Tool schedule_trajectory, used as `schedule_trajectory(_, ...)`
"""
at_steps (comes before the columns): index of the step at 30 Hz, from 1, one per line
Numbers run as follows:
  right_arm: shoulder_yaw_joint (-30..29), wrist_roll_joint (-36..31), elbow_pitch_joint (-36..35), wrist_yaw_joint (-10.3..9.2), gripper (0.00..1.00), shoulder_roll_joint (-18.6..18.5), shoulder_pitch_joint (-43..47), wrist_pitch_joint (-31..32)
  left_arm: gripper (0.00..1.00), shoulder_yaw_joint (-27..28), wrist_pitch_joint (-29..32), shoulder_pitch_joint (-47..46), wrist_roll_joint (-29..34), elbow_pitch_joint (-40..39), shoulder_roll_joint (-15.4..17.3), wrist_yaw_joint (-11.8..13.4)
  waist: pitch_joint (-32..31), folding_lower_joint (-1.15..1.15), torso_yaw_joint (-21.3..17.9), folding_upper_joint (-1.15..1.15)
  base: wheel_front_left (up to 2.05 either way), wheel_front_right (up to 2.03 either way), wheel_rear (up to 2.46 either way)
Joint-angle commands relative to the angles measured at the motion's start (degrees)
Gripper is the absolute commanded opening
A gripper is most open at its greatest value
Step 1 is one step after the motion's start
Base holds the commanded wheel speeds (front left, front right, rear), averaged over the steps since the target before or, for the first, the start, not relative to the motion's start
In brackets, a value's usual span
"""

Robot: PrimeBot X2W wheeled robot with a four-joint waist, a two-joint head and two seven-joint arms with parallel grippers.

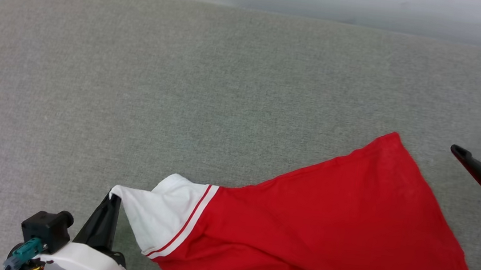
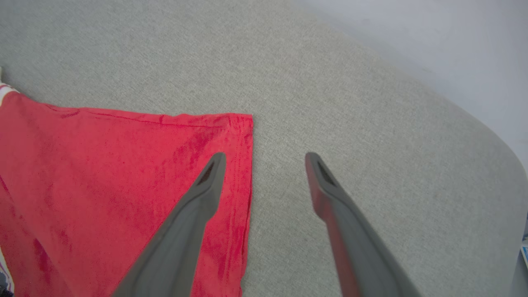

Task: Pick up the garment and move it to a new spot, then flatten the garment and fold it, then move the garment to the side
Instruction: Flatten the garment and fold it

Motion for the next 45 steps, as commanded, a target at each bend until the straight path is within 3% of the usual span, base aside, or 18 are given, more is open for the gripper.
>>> schedule_trajectory(1,1.48,-0.05,0.80,-0.05,1.00,-0.20,-2.12,1.59,0.00,-0.24,0.08,-1.04,0.48,-0.07,-0.33,-0.23,1.36,0.00,1.20,0.00,0.00,0.00,0.00)
schedule_trajectory(11,15.33,-0.87,8.64,-0.05,1.00,0.23,-15.08,13.13,0.00,-2.13,-0.62,-5.65,2.07,0.37,-2.43,-1.00,6.51,0.00,4.85,0.00,0.00,0.00,0.00)
schedule_trajectory(20,24.71,-1.03,18.09,-0.05,1.00,1.35,-19.61,11.57,0.00,-3.18,-1.23,-8.35,2.76,1.67,-4.14,-1.77,9.91,0.00,6.92,0.00,0.00,0.00,0.00)
schedule_trajectory(28,33.28,0.29,24.96,-0.06,1.00,1.21,-17.39,9.32,0.00,-3.32,-1.66,-9.40,2.90,3.11,-5.11,-2.42,11.14,0.00,7.53,0.00,0.00,0.00,0.00)
schedule_trajectory(29,34.24,0.38,25.25,-0.05,0.48,0.76,-17.34,9.20,0.00,-3.25,-1.74,-9.39,2.91,3.24,-5.10,-2.43,11.14,0.00,7.45,0.00,0.00,0.00,0.00)
schedule_trajectory(30,34.74,0.61,25.56,-0.05,0.07,0.41,-17.61,8.53,0.00,-3.16,-1.79,-9.35,2.92,3.37,-5.09,-2.39,11.11,0.00,7.33,0.00,0.00,0.00,0.00)
schedule_trajectory(31,34.92,0.88,25.87,-0.05,0.00,0.37,-18.05,7.71,0.00,-3.10,-1.77,-9.25,2.87,3.48,-5.06,-2.40,11.01,0.00,7.16,0.00,0.00,0.00,0.00)
schedule_trajectory(45,30.83,3.84,26.49,-0.06,0.00,3.18,-20.13,-14.74,0.00,-2.03,-1.90,-7.23,2.37,3.63,-3.03,-2.52,3.57,0.00,3.34,0.00,0.00,0.00,0.00)
